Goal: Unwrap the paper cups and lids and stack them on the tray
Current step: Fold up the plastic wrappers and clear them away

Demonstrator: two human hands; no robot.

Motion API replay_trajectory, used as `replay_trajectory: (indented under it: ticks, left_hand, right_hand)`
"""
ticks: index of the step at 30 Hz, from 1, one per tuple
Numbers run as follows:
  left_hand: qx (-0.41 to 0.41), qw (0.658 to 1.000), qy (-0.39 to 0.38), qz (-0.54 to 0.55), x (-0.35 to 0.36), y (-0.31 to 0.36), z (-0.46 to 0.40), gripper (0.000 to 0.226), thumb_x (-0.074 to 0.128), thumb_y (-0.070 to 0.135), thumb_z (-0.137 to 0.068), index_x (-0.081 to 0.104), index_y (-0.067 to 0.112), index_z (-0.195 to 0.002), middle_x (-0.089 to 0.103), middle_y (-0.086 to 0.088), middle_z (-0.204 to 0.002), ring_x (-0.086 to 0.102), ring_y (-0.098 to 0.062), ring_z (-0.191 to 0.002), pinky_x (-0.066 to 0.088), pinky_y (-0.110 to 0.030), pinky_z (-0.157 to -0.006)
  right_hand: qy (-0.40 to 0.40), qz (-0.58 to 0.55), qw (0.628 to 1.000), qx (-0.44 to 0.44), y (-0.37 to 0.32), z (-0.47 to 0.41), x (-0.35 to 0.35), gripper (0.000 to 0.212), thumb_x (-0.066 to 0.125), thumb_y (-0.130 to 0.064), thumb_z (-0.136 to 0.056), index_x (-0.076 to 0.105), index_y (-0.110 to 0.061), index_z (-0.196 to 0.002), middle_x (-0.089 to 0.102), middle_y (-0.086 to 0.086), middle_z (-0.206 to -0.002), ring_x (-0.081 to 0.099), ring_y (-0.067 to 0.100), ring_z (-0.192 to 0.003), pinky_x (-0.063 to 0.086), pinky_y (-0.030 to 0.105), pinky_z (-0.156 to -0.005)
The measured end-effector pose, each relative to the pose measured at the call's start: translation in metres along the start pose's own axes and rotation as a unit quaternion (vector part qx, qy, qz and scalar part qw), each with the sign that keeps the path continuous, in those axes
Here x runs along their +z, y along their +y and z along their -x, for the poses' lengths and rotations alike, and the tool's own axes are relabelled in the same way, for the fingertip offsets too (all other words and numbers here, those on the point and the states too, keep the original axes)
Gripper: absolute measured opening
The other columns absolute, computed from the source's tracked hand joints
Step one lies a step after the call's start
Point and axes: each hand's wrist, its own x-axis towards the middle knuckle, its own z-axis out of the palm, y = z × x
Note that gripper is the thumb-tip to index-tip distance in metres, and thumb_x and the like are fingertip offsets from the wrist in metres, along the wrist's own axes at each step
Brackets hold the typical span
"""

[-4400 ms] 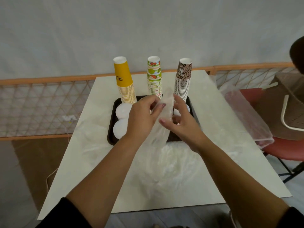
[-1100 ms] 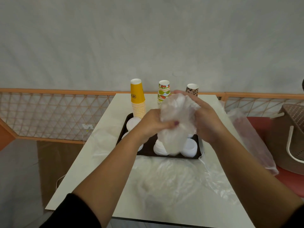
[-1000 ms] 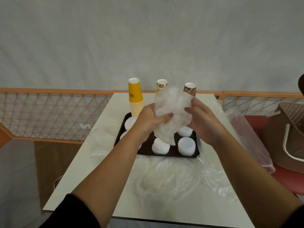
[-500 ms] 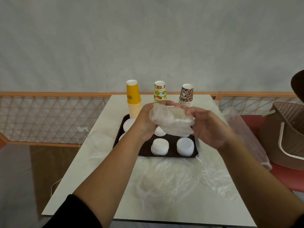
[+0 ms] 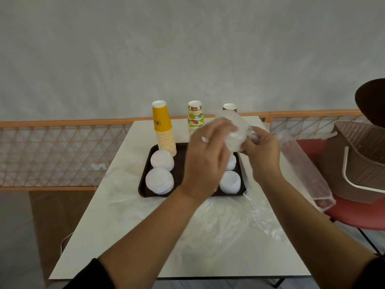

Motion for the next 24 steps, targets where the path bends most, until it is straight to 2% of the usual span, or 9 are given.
replay_trajectory:
  ticks: [2,7,11,15,17,18,21,23,24]
  left_hand:
    - [0.005,0.999,-0.041,0.001,0.011,0.003,0.011,0.031,0.039,-0.002,-0.086,0.066,0.001,-0.103,0.062,-0.012,-0.110,0.055,-0.022,-0.103,0.043,-0.028,-0.092]
    - [-0.190,0.965,-0.011,0.181,0.006,-0.021,-0.006,0.025,0.038,-0.007,-0.089,0.053,0.011,-0.082,0.055,0.001,-0.086,0.053,-0.012,-0.086,0.041,-0.020,-0.080]
    - [-0.369,0.832,-0.042,0.412,0.004,-0.020,-0.024,0.038,0.031,-0.017,-0.085,0.049,0.013,-0.071,0.054,0.004,-0.076,0.053,-0.006,-0.073,0.045,-0.016,-0.071]
    - [-0.416,0.715,-0.033,0.561,0.000,-0.021,-0.029,0.048,0.028,-0.006,-0.091,0.052,0.018,-0.057,0.053,-0.001,-0.067,0.053,-0.011,-0.059,0.046,-0.019,-0.053]
    - [-0.433,0.692,-0.012,0.577,0.000,-0.022,-0.029,0.047,0.031,-0.002,-0.091,0.053,0.019,-0.055,0.053,-0.001,-0.065,0.053,-0.012,-0.059,0.047,-0.020,-0.054]
    - [-0.437,0.716,0.000,0.545,0.001,-0.024,-0.030,0.044,0.033,-0.002,-0.088,0.054,0.019,-0.056,0.054,0.000,-0.067,0.054,-0.013,-0.065,0.048,-0.021,-0.059]
    - [-0.343,0.902,0.101,0.241,-0.002,-0.026,-0.023,0.016,0.044,0.014,-0.086,0.059,0.015,-0.079,0.057,0.007,-0.084,0.053,-0.010,-0.085,0.044,-0.022,-0.079]
    - [-0.158,0.974,0.159,0.037,-0.007,-0.019,-0.011,0.017,0.045,0.019,-0.091,0.056,0.006,-0.097,0.056,0.000,-0.098,0.051,-0.015,-0.095,0.040,-0.026,-0.088]
    - [-0.041,0.993,0.111,-0.003,-0.006,-0.011,-0.004,0.019,0.044,0.016,-0.093,0.056,0.004,-0.101,0.058,-0.007,-0.103,0.051,-0.020,-0.099,0.039,-0.028,-0.091]
  right_hand:
    - [-0.036,-0.061,0.997,0.025,-0.004,0.003,0.001,0.020,0.059,0.002,-0.087,0.065,-0.009,-0.102,0.068,0.012,-0.088,0.066,0.023,-0.080,0.058,0.039,-0.071]
    - [-0.228,-0.185,0.948,0.126,-0.008,0.014,0.002,0.028,0.052,0.008,-0.082,0.061,-0.010,-0.102,0.065,0.002,-0.077,0.064,0.012,-0.070,0.054,0.024,-0.061]
    - [-0.284,-0.201,0.919,0.182,-0.009,0.021,0.010,0.029,0.062,-0.003,-0.084,0.059,-0.011,-0.112,0.069,0.002,-0.088,0.068,0.012,-0.074,0.056,0.028,-0.063]
    - [-0.341,-0.256,0.873,0.237,-0.014,0.031,0.015,0.024,0.052,-0.019,-0.087,0.059,-0.022,-0.110,0.071,0.000,-0.096,0.070,0.013,-0.082,0.059,0.033,-0.068]
    - [-0.328,-0.286,0.872,0.224,-0.016,0.033,0.018,0.026,0.053,-0.014,-0.085,0.059,-0.017,-0.110,0.071,0.003,-0.094,0.070,0.015,-0.081,0.058,0.031,-0.066]
    - [-0.303,-0.289,0.885,0.205,-0.015,0.032,0.020,0.025,0.054,-0.008,-0.085,0.058,-0.013,-0.109,0.070,0.005,-0.091,0.069,0.016,-0.078,0.057,0.029,-0.063]
    - [-0.145,-0.234,0.949,0.152,-0.009,0.023,0.021,0.019,0.057,0.001,-0.088,0.060,-0.011,-0.102,0.070,0.008,-0.088,0.066,0.017,-0.074,0.055,0.027,-0.059]
    - [-0.064,-0.164,0.978,0.117,-0.002,0.016,0.017,0.022,0.070,-0.012,-0.082,0.062,-0.010,-0.102,0.068,0.020,-0.100,0.064,0.024,-0.084,0.052,0.035,-0.067]
    - [-0.049,-0.133,0.985,0.101,-0.002,0.015,0.016,0.028,0.072,-0.019,-0.077,0.062,-0.009,-0.101,0.067,0.020,-0.099,0.064,0.027,-0.088,0.052,0.040,-0.072]
